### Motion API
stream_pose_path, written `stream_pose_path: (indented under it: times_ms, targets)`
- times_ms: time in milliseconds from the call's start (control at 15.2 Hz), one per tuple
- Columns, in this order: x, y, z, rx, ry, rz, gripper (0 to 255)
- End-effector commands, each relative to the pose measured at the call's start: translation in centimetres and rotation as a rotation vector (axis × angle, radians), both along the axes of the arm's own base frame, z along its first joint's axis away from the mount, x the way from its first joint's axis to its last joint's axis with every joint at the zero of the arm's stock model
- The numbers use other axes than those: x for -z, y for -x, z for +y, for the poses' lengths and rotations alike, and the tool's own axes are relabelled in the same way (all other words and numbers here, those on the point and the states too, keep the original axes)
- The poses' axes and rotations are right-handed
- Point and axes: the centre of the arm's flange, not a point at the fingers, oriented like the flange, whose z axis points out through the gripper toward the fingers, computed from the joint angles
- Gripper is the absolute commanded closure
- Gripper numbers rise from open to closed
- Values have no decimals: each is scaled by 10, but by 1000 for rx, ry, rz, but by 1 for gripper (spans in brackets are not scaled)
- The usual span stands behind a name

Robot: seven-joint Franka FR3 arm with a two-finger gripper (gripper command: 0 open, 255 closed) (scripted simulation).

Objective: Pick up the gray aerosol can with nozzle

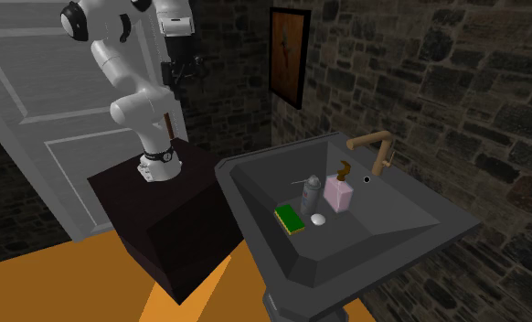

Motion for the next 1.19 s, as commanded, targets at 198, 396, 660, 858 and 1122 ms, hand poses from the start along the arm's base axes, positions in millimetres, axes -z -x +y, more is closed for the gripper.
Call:
stream_pose_path:
  times_ms: [198,396,660,858,1122]
  targets:
    - [24,-26,19,18,-16,15,0]
    - [48,-51,37,35,-31,30,0]
    - [81,-86,62,59,-52,51,0]
    - [105,-111,80,76,-67,66,0]
    - [138,-145,104,100,-88,86,0]
